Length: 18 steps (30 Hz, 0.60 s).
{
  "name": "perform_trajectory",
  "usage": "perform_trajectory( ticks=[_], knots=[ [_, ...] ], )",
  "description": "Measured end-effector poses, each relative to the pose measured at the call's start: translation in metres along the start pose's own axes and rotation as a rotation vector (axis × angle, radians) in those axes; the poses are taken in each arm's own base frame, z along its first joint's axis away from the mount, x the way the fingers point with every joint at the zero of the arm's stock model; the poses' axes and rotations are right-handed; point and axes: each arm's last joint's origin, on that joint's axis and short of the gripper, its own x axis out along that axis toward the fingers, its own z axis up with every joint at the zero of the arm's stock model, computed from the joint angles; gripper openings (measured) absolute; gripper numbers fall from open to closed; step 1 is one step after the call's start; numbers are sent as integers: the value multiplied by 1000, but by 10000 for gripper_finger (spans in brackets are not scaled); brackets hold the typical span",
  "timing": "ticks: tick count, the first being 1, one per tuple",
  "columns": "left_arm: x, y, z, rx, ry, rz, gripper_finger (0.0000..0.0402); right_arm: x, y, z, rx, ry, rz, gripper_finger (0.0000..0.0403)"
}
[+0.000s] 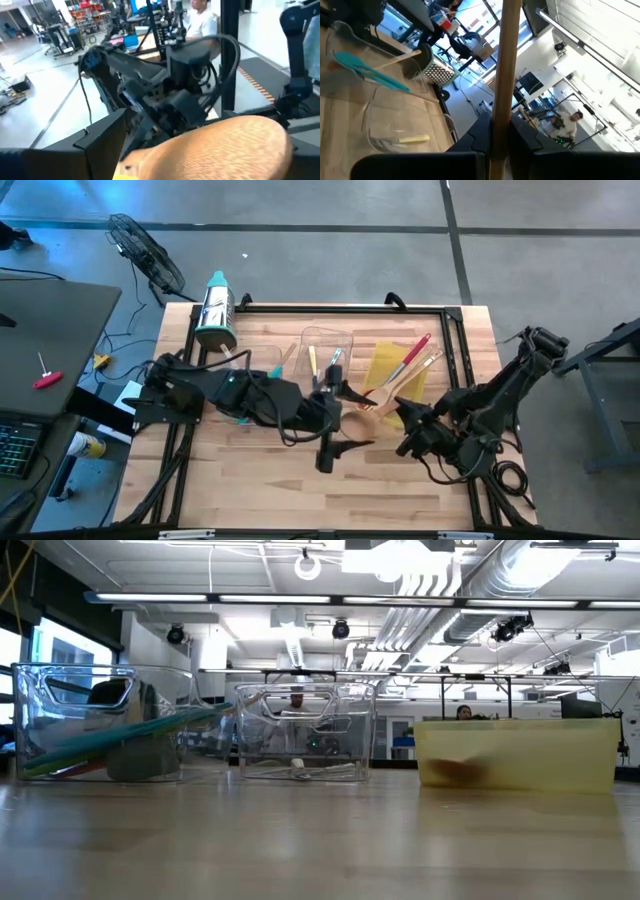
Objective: Pick & Place Kitchen Items
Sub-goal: Put the brown serving spoon into the yellow bin
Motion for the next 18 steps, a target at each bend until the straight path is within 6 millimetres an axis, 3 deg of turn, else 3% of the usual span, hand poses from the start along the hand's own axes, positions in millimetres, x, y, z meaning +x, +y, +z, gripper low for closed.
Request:
perform_trajectory(
  ticks=[5,10,18],
  knots=[
    [-8,-8,5,-8,-15,-17,315,0,-2,-1,-16,-4,4,26],
    [-19,-18,11,-27,-32,-34,315,7,2,-8,-151,11,-5,26],
    [-56,-40,24,-20,-34,-9,315,30,6,-23,-327,91,-57,26]
  ],
)
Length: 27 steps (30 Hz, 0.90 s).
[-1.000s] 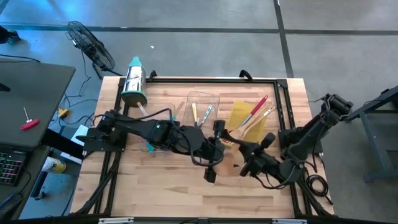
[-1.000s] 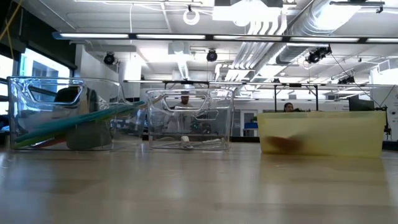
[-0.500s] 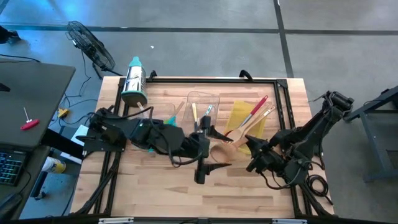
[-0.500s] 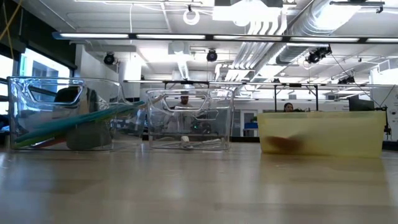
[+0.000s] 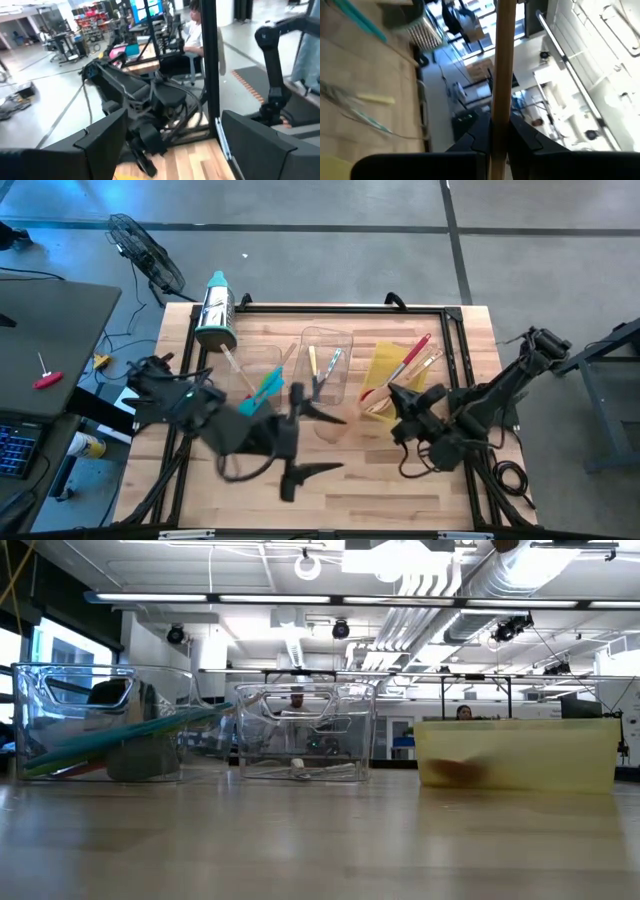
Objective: Pick & Place Kitchen Items
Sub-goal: Put the brown serving spoon into the yellow bin
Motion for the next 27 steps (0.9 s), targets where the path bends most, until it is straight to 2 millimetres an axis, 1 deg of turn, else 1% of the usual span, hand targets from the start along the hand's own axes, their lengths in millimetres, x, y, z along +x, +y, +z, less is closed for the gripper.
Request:
perform_trajectory(
  ticks=[3,5,10,14,17,20,23,27],
  knots=[
    [-13,-10,2,13,23,30,315,9,2,-5,-72,33,-15,26],
    [-21,-18,2,4,38,20,315,15,5,-11,-157,60,-22,26],
    [-32,-35,-2,-53,77,-17,315,40,8,-28,-333,166,-47,26],
    [-40,-42,-4,-71,103,39,315,59,7,-40,-431,255,-53,26],
    [-45,-47,-6,-67,115,97,315,69,7,-53,-522,306,-34,26],
    [-50,-50,-9,-40,134,153,315,72,7,-67,-605,333,7,26],
    [-54,-51,-12,1,156,222,315,68,5,-81,-648,349,43,26],
    [-54,-48,-14,1,164,310,315,61,-5,-102,-617,393,157,26]
  ],
)
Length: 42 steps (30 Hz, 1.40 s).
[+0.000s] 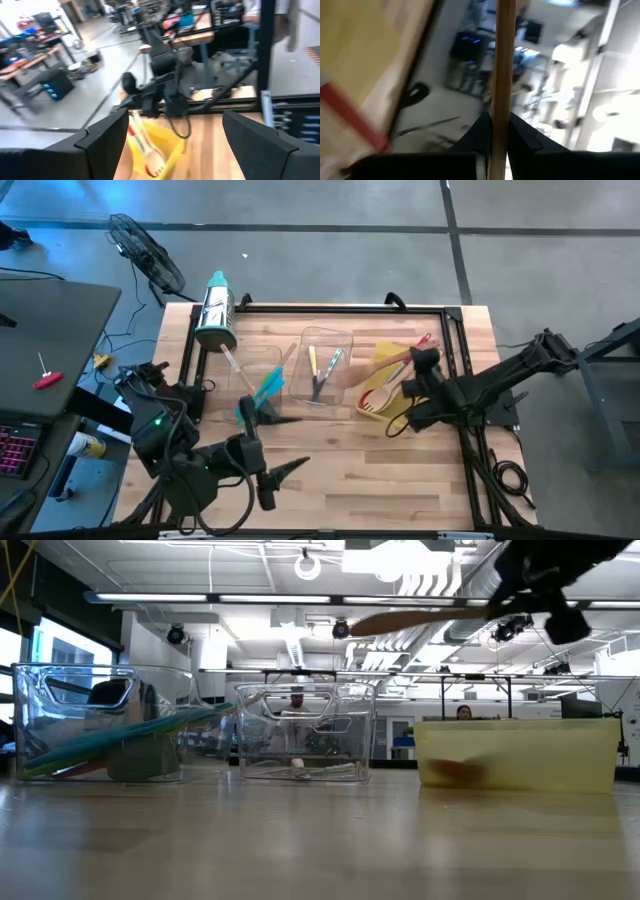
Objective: Pick & Place Kitchen Items
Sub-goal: Put the brown serving spoon into the yellow bin
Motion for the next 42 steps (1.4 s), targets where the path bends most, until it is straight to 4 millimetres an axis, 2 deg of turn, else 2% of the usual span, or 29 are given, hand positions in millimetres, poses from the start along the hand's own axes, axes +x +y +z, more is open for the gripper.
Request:
perform_trajectory(
  ticks=[5,8,11,20,25,31,42],
  knots=[
    [-1,4,0,18,-2,80,315,-1,3,-28,120,85,157,26],
    [-1,6,-2,34,-1,131,315,-3,5,-31,187,100,282,26],
    [-1,7,-3,49,-2,186,315,-6,6,-31,181,93,315,26],
    [-2,9,-3,33,-7,228,315,-8,18,-26,32,134,654,26],
    [-2,9,-3,33,-7,228,315,-11,22,-23,18,158,807,26],
    [-2,9,-4,11,-8,228,315,-12,23,-24,3,158,876,26],
    [-2,9,-4,-10,-8,227,315,5,25,-15,-173,182,771,26]
  ],
)
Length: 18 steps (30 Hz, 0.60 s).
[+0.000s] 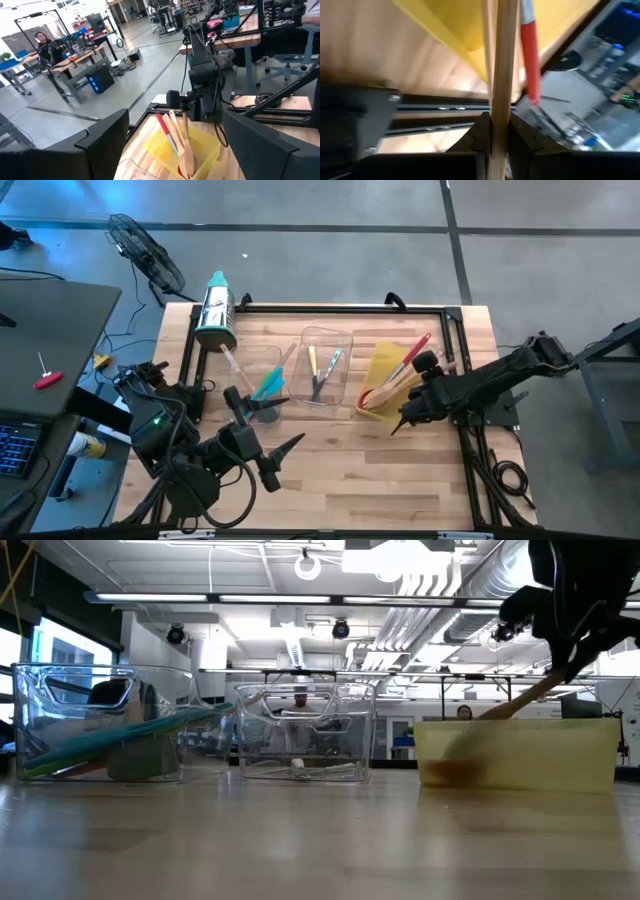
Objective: Pick & Place Kitchen Items
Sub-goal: Put the brown serving spoon into the yellow bin
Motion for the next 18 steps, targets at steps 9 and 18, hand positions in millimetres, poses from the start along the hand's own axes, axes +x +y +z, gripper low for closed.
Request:
perform_trajectory(
  ticks=[9,18],
  knots=[
    [0,1,-6,-11,22,3,315,7,-4,18,-64,-1,-47,26],
    [0,2,-7,-10,27,4,315,8,-6,27,-71,-78,-12,26]
  ],
)
